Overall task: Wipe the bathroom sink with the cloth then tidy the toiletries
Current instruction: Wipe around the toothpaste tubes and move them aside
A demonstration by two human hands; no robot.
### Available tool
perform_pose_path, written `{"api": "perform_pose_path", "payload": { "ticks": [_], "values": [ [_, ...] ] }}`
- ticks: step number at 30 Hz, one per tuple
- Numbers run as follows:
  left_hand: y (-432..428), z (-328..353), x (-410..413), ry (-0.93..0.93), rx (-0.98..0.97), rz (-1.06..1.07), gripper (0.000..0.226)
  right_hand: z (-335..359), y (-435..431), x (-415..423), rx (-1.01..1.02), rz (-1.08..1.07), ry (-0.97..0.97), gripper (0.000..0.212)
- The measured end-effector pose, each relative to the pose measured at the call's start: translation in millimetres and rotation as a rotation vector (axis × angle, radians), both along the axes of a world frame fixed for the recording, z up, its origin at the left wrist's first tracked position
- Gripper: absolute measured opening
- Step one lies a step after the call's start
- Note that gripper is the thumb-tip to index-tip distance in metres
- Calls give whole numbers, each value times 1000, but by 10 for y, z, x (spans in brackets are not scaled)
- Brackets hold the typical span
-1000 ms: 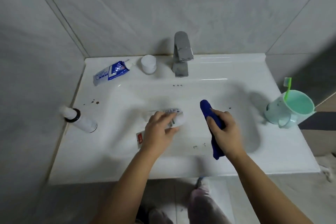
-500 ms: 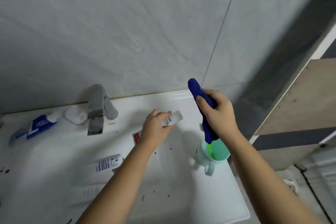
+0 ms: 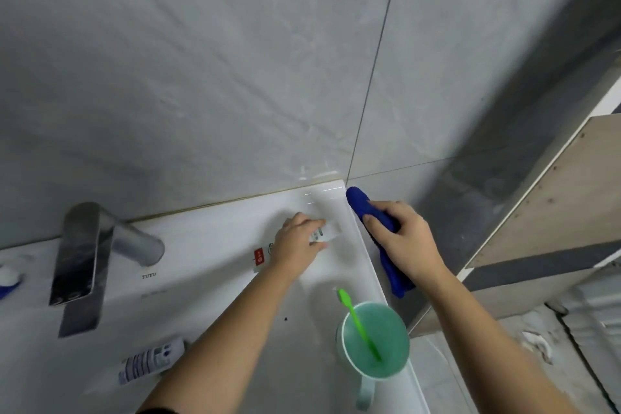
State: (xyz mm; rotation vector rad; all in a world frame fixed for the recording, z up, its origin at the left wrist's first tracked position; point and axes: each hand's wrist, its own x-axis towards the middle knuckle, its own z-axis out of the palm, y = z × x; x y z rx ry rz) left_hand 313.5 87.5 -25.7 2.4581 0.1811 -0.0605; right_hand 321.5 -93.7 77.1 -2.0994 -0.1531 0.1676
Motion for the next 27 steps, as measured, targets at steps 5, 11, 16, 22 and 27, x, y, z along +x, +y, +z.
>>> {"api": "perform_pose_path", "payload": {
  "ticks": [5,11,16,22,27],
  "values": [
    [-86,-215,119,-20,96,-89,46,-192,-101,34,-2,-41,39,15],
    [-40,-194,41,-1,301,-123,59,-178,-89,-13,-35,-7,28,18],
    [134,-20,-306,-25,231,-41,64,82,48,-186,-45,40,-47,23],
    [373,234,-1301,-263,149,147,36,454,606,-667,-25,182,-170,24],
    [798,450,-2225,-353,68,307,38,459,1239,-1366,49,301,-156,23]
  ]
}}
